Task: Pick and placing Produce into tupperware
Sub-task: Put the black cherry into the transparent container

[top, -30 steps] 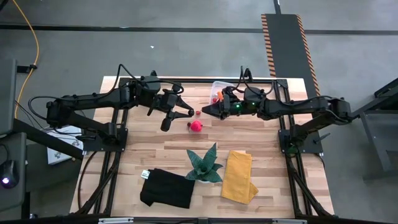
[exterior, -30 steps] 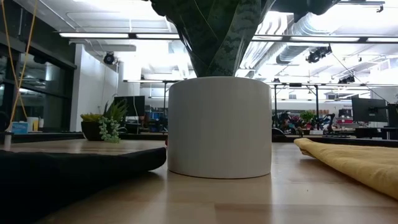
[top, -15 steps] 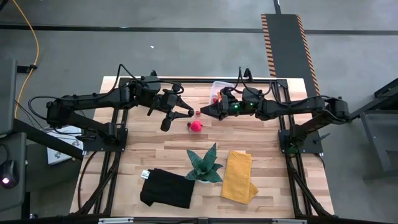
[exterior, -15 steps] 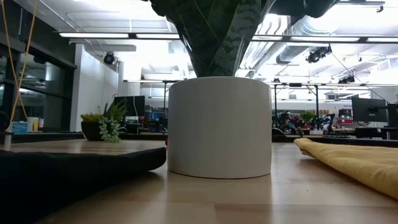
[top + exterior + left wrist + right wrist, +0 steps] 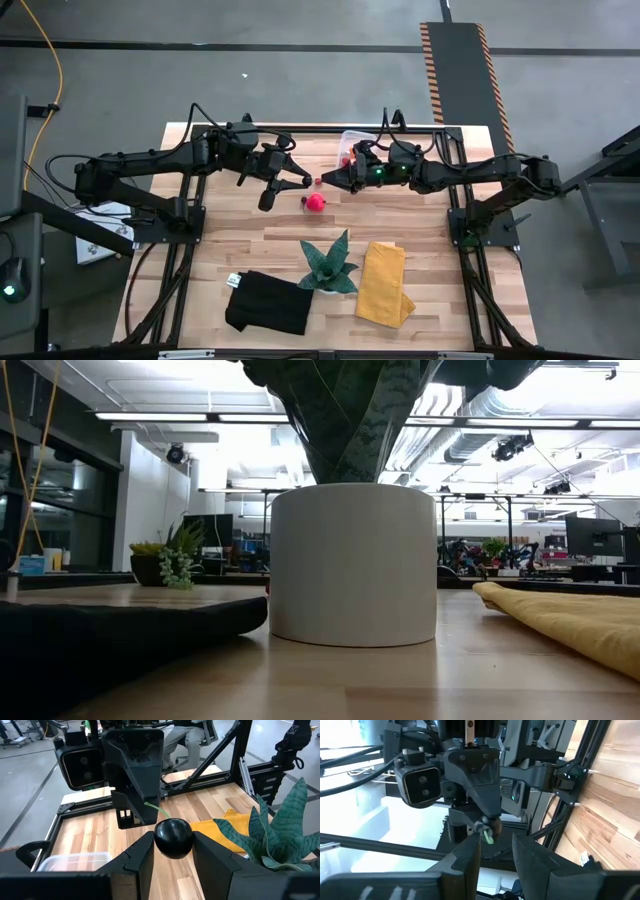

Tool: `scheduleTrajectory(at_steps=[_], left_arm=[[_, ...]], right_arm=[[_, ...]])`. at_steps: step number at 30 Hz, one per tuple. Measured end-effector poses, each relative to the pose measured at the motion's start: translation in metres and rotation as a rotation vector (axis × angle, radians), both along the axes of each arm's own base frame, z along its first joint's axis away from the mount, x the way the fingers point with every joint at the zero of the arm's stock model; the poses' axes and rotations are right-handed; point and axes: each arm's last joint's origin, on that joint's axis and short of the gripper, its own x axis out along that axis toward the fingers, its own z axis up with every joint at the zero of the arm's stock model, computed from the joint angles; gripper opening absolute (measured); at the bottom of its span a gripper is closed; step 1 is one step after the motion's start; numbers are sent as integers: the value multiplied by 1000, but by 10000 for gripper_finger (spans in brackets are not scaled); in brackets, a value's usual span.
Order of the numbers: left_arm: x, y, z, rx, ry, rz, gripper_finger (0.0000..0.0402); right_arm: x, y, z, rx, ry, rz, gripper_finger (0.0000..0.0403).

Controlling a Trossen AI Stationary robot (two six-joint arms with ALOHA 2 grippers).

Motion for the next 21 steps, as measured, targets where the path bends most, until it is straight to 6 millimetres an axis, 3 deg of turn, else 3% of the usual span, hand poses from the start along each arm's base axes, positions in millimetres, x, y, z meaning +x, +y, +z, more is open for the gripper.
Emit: scheduleTrajectory(at_steps=[21], left_arm=[[0,0,0,3,2,8,122]], right_arm=[[0,0,0,-10,0,0,73]])
